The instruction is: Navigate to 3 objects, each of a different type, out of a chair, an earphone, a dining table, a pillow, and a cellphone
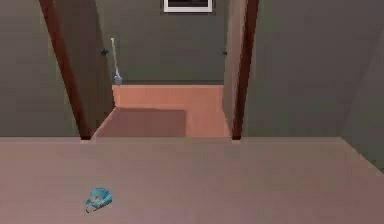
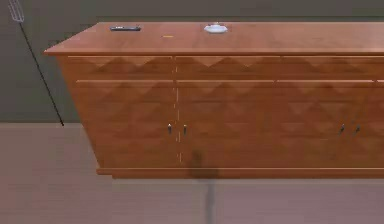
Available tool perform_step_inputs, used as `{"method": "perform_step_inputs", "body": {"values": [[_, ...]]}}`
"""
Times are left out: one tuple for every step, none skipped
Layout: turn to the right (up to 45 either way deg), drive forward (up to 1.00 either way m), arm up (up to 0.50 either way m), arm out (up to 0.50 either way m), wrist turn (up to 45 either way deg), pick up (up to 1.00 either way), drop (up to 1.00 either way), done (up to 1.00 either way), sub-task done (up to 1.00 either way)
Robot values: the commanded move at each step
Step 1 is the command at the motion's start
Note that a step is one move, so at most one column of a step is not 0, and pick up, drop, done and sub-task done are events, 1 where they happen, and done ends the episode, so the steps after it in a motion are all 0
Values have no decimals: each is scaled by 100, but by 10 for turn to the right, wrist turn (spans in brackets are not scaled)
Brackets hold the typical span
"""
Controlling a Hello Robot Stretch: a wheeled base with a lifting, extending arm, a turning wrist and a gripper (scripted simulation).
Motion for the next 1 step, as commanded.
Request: {"method": "perform_step_inputs", "body": {"values": [[-450, 0, 0, 0, 0, 0, 0, 0, 0]]}}
